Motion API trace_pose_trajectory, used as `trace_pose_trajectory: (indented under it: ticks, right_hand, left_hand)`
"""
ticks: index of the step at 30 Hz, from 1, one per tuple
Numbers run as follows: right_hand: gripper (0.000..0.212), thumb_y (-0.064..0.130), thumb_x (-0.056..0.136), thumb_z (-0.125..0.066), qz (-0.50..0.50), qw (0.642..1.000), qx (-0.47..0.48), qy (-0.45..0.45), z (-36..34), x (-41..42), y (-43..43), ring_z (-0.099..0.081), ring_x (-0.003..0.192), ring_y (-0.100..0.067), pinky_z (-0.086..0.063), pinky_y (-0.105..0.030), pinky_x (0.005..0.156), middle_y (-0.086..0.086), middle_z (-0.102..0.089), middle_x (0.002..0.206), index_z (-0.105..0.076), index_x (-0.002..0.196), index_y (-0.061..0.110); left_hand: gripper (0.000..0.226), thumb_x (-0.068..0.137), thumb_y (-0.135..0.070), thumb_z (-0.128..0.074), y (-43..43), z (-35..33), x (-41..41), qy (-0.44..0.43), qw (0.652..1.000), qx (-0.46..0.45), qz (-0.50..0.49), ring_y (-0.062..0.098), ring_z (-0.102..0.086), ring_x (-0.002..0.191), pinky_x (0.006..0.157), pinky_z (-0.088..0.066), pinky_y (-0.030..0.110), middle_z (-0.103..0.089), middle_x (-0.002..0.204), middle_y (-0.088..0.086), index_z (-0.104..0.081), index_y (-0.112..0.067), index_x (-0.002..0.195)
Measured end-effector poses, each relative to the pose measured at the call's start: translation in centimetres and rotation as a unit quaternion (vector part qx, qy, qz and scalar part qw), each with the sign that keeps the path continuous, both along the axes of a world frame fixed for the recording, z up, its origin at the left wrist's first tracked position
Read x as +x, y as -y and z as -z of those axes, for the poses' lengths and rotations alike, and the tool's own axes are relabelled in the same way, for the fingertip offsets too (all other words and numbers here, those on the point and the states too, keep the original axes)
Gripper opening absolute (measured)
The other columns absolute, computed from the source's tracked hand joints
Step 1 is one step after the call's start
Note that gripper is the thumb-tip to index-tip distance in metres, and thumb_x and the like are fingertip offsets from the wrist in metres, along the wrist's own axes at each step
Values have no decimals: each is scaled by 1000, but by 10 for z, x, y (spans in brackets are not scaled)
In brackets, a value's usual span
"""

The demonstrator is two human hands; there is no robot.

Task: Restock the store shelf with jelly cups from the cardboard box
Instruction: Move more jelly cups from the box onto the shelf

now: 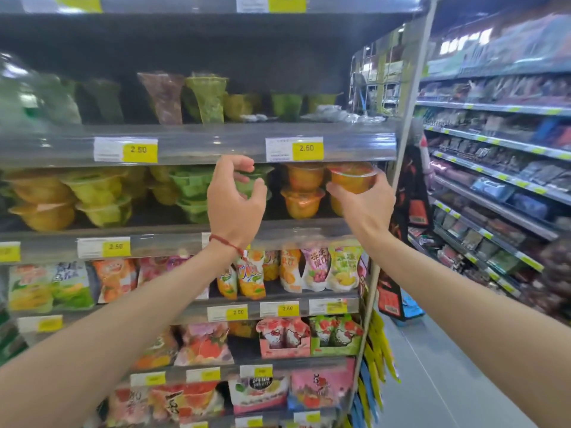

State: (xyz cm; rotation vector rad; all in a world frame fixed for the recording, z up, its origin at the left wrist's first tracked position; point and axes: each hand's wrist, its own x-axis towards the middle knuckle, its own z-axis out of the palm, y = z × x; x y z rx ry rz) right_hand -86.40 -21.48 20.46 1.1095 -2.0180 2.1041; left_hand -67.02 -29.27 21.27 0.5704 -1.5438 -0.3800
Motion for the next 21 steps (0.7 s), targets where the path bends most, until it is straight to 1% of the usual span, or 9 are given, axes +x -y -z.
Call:
trace_pose_trajectory:
  ticks: [4,6,8,12,14,16,17,19,21]
  right_hand:
    - [77,46,64,-87,11,1000,26,10,-2,-8,12,-64,109,-17,-51,-40,100,8,-67,115,-54,131,26]
    - [81,47,65,-87,17,999,38,25,-4,-12,16,-64,110,-19,-52,-41,100,6,-67,118,-52,134,25]
    - [85,51,64,-87,19,998,48,36,-4,-12,18,-66,108,-20,-55,-43,96,6,-67,119,-49,137,28]
    - [92,66,58,-81,23,997,75,23,2,-14,23,-73,93,-26,-61,-48,83,7,-68,114,-41,136,38]
    - [92,60,63,-83,26,996,85,21,1,-10,21,-71,102,-27,-59,-50,90,5,-66,121,-37,140,37]
    - [93,48,72,-86,26,996,89,8,2,-7,18,-63,117,-26,-51,-49,103,0,-60,132,-35,147,28]
    - [94,44,73,-86,28,996,84,3,3,-5,16,-59,121,-25,-48,-48,106,-2,-57,136,-34,149,25]
    - [93,42,76,-85,38,997,69,4,5,4,11,-55,125,-24,-46,-46,109,-5,-51,140,-34,150,19]
    - [90,40,81,-82,47,997,61,11,9,17,5,-49,128,-21,-43,-41,110,-5,-44,146,-33,151,16]
  left_hand:
    - [23,82,-10,-64,4,-1,2,3,1000,5,10,12,-59,85,64,-53,38,-62,99,-6,-57,-17,103]
    - [23,82,-9,-64,4,-2,2,6,1000,5,16,12,-59,86,63,-53,37,-62,98,-6,-57,-16,102]
    - [23,82,-7,-64,4,0,2,8,1000,2,21,12,-60,86,63,-53,36,-62,97,-5,-57,-16,102]
    - [23,82,-8,-64,7,5,4,13,999,4,30,13,-60,86,64,-53,37,-62,96,-5,-57,-18,101]
    - [22,83,-9,-64,9,9,5,16,999,8,38,14,-61,86,65,-54,38,-62,96,-5,-57,-19,102]
    - [22,83,-8,-64,9,12,6,14,999,17,49,15,-61,86,66,-54,39,-63,96,-5,-57,-19,102]
    - [22,83,-8,-64,9,13,7,14,998,21,54,14,-61,86,66,-54,39,-63,95,-5,-57,-19,102]
    - [22,84,-6,-64,9,15,9,11,997,26,65,13,-61,86,68,-54,38,-63,95,-6,-58,-17,102]
    - [22,84,-5,-64,5,19,11,9,996,32,77,13,-61,86,69,-54,37,-63,96,-6,-58,-17,102]
